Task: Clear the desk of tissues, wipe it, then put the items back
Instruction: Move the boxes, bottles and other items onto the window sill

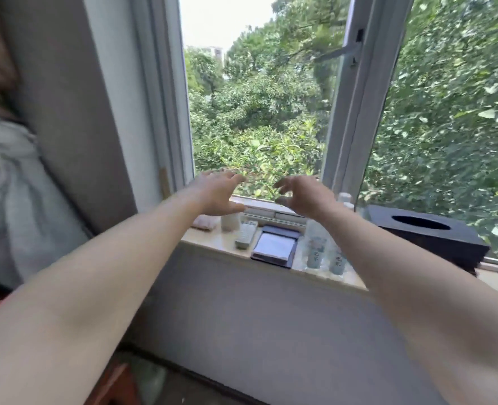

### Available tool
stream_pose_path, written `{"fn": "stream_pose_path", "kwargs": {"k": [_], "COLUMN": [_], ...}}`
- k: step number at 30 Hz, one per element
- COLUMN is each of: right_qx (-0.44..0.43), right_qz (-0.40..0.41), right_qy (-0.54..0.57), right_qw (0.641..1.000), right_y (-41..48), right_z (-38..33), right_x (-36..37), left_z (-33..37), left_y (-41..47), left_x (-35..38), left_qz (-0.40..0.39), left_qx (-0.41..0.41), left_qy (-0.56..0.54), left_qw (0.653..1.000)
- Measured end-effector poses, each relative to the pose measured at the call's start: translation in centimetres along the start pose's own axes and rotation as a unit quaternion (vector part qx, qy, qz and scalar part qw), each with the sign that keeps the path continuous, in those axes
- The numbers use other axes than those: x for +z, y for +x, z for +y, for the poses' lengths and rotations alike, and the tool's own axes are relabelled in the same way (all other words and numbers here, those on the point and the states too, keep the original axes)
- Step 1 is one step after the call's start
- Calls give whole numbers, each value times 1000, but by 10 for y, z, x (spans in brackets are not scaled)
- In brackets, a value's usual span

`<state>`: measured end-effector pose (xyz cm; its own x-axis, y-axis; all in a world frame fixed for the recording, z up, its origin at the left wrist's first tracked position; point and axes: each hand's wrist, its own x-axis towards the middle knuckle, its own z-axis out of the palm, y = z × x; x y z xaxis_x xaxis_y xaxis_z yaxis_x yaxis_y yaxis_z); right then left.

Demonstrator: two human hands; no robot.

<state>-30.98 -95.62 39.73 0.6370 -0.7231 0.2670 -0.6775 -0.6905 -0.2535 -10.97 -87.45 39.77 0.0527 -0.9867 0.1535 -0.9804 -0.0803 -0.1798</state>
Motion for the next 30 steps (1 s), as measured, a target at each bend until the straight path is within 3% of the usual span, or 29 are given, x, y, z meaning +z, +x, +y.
{"fn": "stream_pose_path", "kwargs": {"k": [7,16,24,30], "right_qx": [-98,-235,-382,-488], "right_qz": [-60,-138,-203,-252], "right_qy": [31,89,81,113], "right_qw": [993,958,898,828], "right_y": [13,13,4,-13], "right_z": [-150,-349,-505,-617], "right_x": [84,173,232,266], "left_z": [-123,-239,-290,-304], "left_y": [-145,-340,-486,-579], "left_x": [43,63,67,54], "left_qz": [-53,-79,-99,-115], "left_qx": [-124,-311,-471,-585], "left_qy": [-26,-28,-41,-36], "left_qw": [991,947,875,802]}}
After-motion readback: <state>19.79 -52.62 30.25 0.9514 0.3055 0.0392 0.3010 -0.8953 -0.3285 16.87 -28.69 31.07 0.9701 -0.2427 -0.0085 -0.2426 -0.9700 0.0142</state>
